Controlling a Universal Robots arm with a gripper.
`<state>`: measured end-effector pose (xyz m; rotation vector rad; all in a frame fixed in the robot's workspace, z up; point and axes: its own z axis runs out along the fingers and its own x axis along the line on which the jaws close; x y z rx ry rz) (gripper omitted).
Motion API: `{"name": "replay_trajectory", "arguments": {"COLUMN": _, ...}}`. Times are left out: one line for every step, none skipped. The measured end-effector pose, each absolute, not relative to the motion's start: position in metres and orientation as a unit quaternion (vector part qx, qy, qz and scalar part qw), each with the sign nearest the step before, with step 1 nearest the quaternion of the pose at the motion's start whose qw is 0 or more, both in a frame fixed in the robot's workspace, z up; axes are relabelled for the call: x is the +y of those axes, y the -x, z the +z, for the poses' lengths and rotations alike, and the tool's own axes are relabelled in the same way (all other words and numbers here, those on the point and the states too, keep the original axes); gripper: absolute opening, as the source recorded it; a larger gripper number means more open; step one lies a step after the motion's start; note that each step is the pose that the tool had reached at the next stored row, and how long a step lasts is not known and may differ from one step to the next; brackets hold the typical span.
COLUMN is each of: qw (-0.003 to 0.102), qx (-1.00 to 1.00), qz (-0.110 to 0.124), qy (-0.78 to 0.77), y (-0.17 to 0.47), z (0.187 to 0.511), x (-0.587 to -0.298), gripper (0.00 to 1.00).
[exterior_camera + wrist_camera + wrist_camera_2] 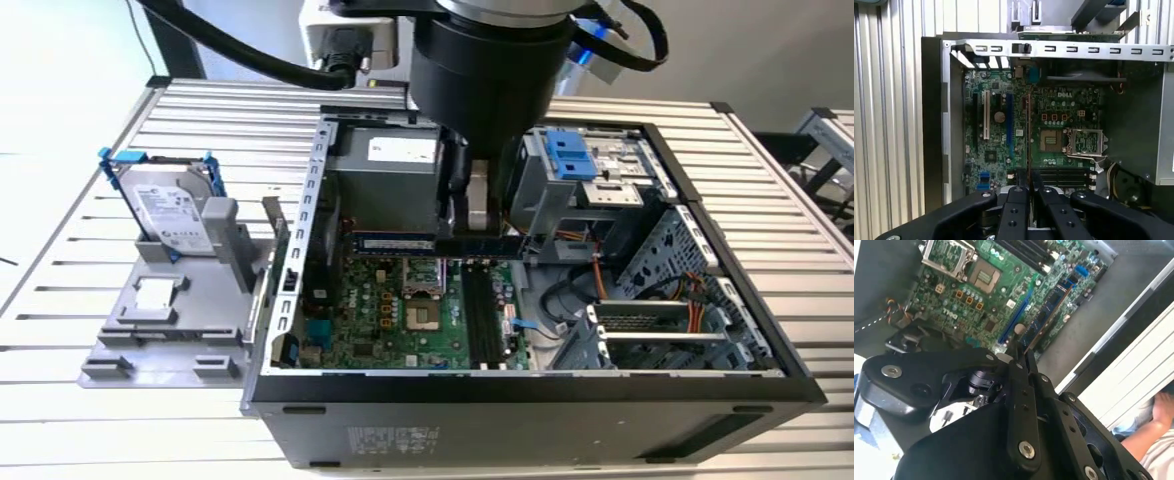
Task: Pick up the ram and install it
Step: 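Pick up the ram and move it above insertion slot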
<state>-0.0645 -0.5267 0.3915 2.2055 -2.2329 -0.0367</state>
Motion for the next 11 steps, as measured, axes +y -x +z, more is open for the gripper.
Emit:
{"name": "replay_trajectory", "arguments": {"qw": 0.001, "qx": -0.711, "qz": -0.012, "qy": -0.703, "y": 0.060, "z": 0.392, "x": -0.527, "gripper": 0.00}}
{"name": "replay_trajectory", "arguments": {"qw": 0.001, "qx": -0.711, "qz": -0.012, "qy": -0.703, "y": 0.056, "z": 0.392, "x": -0.527, "gripper": 0.00}}
{"name": "replay_trajectory", "arguments": {"qw": 0.001, "qx": -0.711, "qz": -0.012, "qy": -0.703, "y": 0.052, "z": 0.392, "x": -0.527, "gripper": 0.00}}
{"name": "replay_trajectory", "arguments": {"qw": 0.001, "qx": -0.711, "qz": -0.012, "qy": -0.703, "y": 0.048, "z": 0.392, "x": -0.527, "gripper": 0.00}}
{"name": "replay_trajectory", "arguments": {"qw": 0.001, "qx": -0.711, "qz": -0.012, "qy": -0.703, "y": 0.044, "z": 0.392, "x": -0.527, "gripper": 0.00}}
{"name": "replay_trajectory", "arguments": {"qw": 0.001, "qx": -0.711, "qz": -0.012, "qy": -0.703, "y": 0.039, "z": 0.392, "x": -0.527, "gripper": 0.00}}
{"name": "replay_trajectory", "arguments": {"qw": 0.001, "qx": -0.711, "qz": -0.012, "qy": -0.703, "y": 0.036, "z": 0.391, "x": -0.527, "gripper": 0.00}}
{"name": "replay_trajectory", "arguments": {"qw": 0.001, "qx": -0.711, "qz": -0.012, "qy": -0.703, "y": 0.032, "z": 0.392, "x": -0.527, "gripper": 0.00}}
{"name": "replay_trajectory", "arguments": {"qw": 0.001, "qx": -0.711, "qz": -0.012, "qy": -0.703, "y": 0.028, "z": 0.392, "x": -0.527, "gripper": 0.00}}
{"name": "replay_trajectory", "arguments": {"qw": 0.001, "qx": -0.711, "qz": -0.012, "qy": -0.703, "y": 0.024, "z": 0.392, "x": -0.527, "gripper": 0.00}}
{"name": "replay_trajectory", "arguments": {"qw": 0.001, "qx": -0.711, "qz": -0.012, "qy": -0.703, "y": 0.020, "z": 0.392, "x": -0.527, "gripper": 0.00}}
